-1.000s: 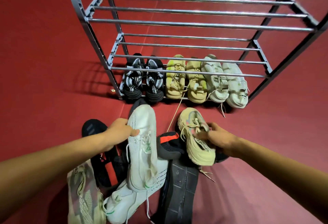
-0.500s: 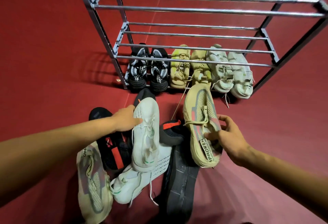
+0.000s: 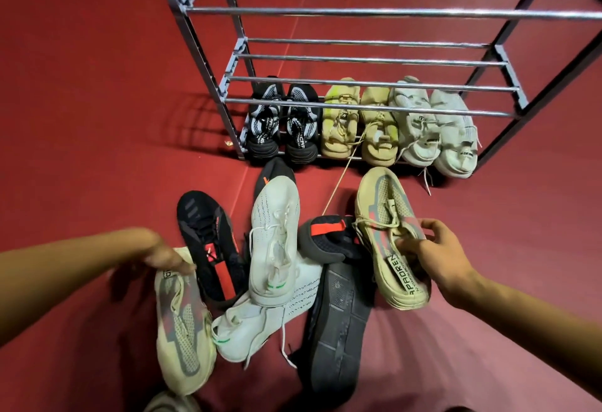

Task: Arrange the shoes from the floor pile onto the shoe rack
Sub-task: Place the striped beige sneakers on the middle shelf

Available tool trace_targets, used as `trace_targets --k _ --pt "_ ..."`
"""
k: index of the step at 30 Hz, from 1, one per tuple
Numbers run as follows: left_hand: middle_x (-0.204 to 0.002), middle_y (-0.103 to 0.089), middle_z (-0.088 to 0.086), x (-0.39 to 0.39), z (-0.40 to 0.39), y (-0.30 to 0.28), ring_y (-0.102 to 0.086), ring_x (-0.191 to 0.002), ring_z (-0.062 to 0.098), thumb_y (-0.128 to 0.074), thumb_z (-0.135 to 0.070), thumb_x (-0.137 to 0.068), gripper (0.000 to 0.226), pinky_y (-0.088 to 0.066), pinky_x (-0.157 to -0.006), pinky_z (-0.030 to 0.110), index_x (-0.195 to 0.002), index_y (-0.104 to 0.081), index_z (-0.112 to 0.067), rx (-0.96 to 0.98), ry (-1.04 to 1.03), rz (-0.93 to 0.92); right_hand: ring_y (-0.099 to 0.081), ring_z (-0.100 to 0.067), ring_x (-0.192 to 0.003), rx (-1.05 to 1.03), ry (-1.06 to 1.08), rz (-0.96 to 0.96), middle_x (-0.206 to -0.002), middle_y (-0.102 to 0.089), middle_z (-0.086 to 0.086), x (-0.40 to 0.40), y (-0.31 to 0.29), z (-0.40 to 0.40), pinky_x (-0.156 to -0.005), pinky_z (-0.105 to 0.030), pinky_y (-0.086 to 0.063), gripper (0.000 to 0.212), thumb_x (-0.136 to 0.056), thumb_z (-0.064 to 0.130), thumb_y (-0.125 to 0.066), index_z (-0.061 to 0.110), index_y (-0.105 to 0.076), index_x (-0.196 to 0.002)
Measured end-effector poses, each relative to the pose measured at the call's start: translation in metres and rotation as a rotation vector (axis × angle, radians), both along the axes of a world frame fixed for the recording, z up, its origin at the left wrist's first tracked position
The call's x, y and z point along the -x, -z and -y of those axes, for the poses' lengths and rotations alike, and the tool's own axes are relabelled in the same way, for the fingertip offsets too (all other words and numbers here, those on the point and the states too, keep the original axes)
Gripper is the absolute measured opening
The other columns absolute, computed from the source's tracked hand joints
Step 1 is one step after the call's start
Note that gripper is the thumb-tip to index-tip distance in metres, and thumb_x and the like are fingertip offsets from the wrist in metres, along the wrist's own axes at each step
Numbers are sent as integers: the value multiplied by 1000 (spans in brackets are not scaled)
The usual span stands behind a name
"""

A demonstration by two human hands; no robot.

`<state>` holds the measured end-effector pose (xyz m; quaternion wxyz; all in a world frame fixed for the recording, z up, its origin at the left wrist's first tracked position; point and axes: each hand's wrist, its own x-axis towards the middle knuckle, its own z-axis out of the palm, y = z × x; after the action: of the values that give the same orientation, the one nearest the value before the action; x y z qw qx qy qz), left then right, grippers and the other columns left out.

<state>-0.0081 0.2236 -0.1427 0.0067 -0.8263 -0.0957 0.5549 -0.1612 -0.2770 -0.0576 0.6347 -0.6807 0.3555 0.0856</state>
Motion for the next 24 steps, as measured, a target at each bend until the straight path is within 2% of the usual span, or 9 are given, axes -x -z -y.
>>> trace_targets --k 2,4,6,10,14,16,18,21,24 --pt "-162 -28 5 24 -11 19 -38 -143 30 -58 -87 -72 109 -41 -110 50 -153 -38 -18 18 -176 -8 -53 -22 -52 -25 10 7 -78 -65 -14 1 0 -5 -45 -29 -43 38 -87 -3 -69 9 -53 -118" --pt "-128 -52 14 59 32 -26 -55 -109 33 -68 -62 -86 67 -52 -81 40 -120 -56 -5 62 -412 123 -53 -22 -52 -41 6 15 -79 -64 -14 -1 0 -9 -43 -29 -43 37 -87 -3 -69 7 -53 -119" --pt "-98 -53 14 76 28 -27 -50 -82 26 -65 -40 -97 37 -44 -63 29 -96 -58 -3 118 -455 212 -53 -21 -51 -58 -12 30 -79 -64 -14 -1 -2 -16 -42 -27 -42 37 -88 -3 -69 8 -53 -119" --pt "-47 -55 13 91 -2 -43 -46 -43 22 -80 -14 -82 35 -36 -46 25 -56 -63 1 118 -533 483 -53 -17 -47 -63 -82 74 -77 -66 -9 -3 -15 -30 -40 -25 -42 33 -91 0 -68 15 -54 -117" --pt "-54 -66 7 76 -9 -91 -59 -49 26 -81 -23 -84 36 -42 -54 34 -57 -67 -4 235 -463 581 -53 -17 -46 -103 -106 120 -75 -67 -8 -2 -26 -31 -40 -24 -41 33 -92 1 -68 17 -54 -117" --pt "-62 -73 8 59 3 -127 -64 -51 17 -78 -19 -86 26 -48 -54 27 -68 -73 -1 412 -449 661 -53 -16 -47 -115 -98 134 -77 -66 -8 -1 -29 -28 -41 -25 -42 32 -92 1 -69 16 -55 -117" --pt "-47 -58 3 46 23 -171 -44 -34 8 -83 -27 -77 42 -33 -37 16 -66 -64 7 585 -532 652 -52 -17 -47 -131 -93 131 -78 -65 -9 -1 -30 -27 -42 -25 -41 33 -91 2 -69 16 -56 -118" --pt "-47 -29 3 36 57 -217 -22 -41 11 -91 -55 -46 68 -17 -40 19 -68 -62 3 834 -578 624 -58 -13 -47 -161 -99 126 -83 -67 -10 0 -27 -31 -42 -22 -43 33 -91 4 -71 15 -55 -118" --pt "-43 -28 -1 49 117 -231 -18 -43 10 -70 -27 -80 37 -17 -40 21 -50 -63 -7 1039 -667 542 -71 -20 -77 -227 -116 107 -106 -73 -16 4 -21 -48 -66 -34 -59 38 -89 8 -75 9 -54 -120"
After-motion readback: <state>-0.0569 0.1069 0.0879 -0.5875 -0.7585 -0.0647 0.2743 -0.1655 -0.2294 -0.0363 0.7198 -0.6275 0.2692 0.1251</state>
